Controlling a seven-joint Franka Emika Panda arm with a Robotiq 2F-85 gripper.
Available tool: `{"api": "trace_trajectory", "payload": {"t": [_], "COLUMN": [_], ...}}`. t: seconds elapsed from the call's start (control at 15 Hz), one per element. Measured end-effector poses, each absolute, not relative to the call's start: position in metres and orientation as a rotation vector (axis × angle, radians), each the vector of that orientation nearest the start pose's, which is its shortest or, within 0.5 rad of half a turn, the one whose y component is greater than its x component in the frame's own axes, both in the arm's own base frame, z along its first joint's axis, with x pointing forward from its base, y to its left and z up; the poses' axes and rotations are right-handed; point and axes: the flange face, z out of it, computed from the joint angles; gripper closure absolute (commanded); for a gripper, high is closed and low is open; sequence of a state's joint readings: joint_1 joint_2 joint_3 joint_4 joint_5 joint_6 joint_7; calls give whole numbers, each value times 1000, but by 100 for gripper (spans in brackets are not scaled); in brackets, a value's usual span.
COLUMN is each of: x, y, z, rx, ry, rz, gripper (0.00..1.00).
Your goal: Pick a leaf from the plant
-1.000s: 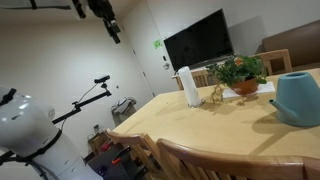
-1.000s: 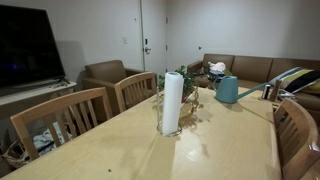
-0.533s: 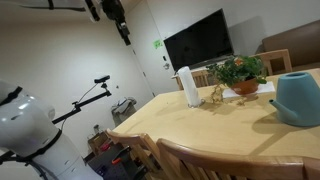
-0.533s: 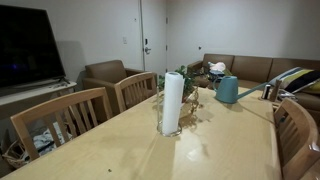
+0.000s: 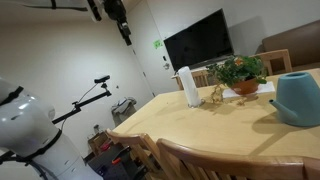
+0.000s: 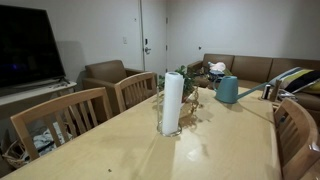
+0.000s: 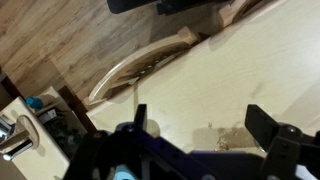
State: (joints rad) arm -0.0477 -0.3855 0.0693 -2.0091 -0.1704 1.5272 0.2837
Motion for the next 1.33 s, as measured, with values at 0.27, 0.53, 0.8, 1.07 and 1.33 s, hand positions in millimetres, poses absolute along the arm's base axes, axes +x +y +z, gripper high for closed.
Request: {"api": "trace_trajectory", "payload": {"t": [0.27, 0.53, 0.8, 1.07, 1.33], "x": [423, 429, 456, 491, 524], "y": [-5, -6, -4, -3, -5], "z": [606, 602, 600, 596, 580], "rx": [-3319, -3304, -3257, -3232, -3271], "ry": [445, 542, 712, 758, 772], "rz": [114, 103, -26, -142, -163], "gripper": [0, 0, 0, 0, 0]}}
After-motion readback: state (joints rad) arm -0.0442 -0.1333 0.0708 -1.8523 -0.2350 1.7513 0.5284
